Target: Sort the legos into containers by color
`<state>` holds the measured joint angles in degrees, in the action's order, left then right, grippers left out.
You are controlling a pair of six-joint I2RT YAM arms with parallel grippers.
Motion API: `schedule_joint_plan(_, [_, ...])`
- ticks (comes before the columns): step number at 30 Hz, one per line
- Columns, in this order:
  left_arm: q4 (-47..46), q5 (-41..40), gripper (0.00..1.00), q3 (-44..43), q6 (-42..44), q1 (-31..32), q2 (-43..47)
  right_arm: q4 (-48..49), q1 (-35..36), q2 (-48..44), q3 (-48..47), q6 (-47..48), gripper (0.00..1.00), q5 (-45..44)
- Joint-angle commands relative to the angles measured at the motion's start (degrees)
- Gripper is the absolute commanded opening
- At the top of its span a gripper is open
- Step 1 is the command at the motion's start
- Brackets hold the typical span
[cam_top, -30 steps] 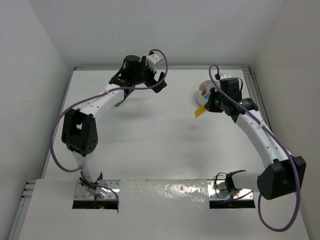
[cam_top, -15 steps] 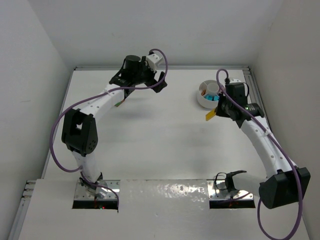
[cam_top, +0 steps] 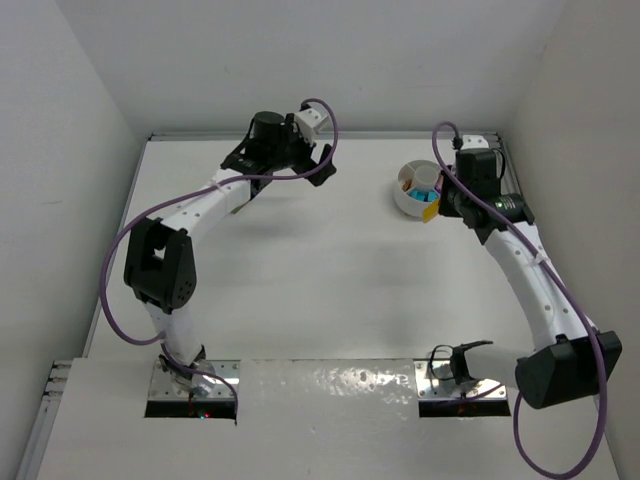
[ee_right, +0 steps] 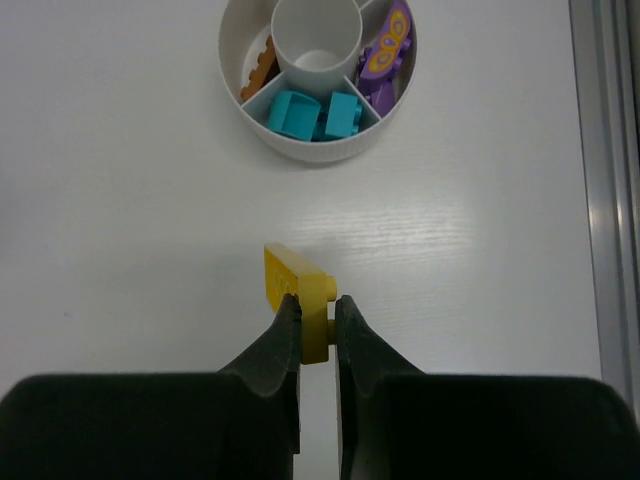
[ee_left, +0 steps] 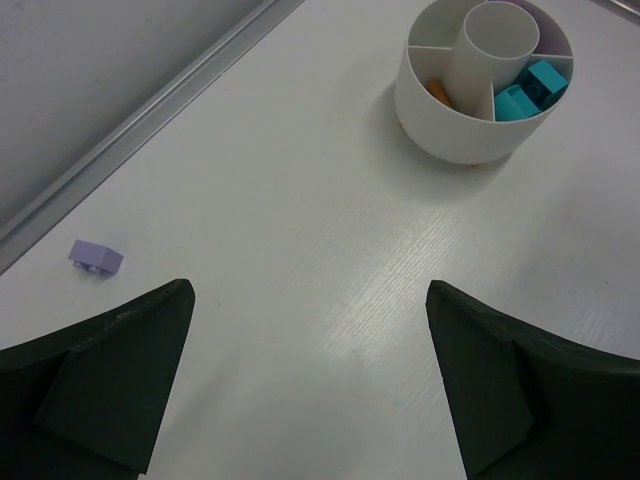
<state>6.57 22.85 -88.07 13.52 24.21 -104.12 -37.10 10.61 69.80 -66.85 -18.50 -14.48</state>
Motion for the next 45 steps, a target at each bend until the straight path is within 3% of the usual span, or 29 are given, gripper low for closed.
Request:
schedule_joint_plan(1, [-2.35,-1.14,1.0,0.53,0.37,0.58,3.66,5.18,-0.15,3.57,-4.68,4.43,0.0,-1.07])
schedule_joint_plan(15, [-0.94,-4.66,1.0,0.8,1.77,0.67,4.62,8.01,-2.96,24.06,-28.24,9.36,0.0,-8.63])
schedule_joint_plan(40, [-0.06,-9.66,1.0,0.62,3.0,0.58,3.66,9.07,-2.88,37.95,-28.07,10.06,0.0,-4.06])
schedule_joint_plan(43, [0.02,-11.85,1.0,0.88,2.48,0.58,3.31,8.37,-2.88,39.36,-28.95,9.71,0.19,-3.63])
schedule_joint_plan(44, [0.2,-12.56,1.0,0.71,1.96,0.58,3.22,8.01,-2.88,39.97,-29.39,9.63,0.28,-3.36])
schedule_joint_plan(45, [0.29,-13.61,1.0,0.62,1.52,0.58,2.87,7.4,-2.88,40.15,-30.35,9.36,0.44,-2.93])
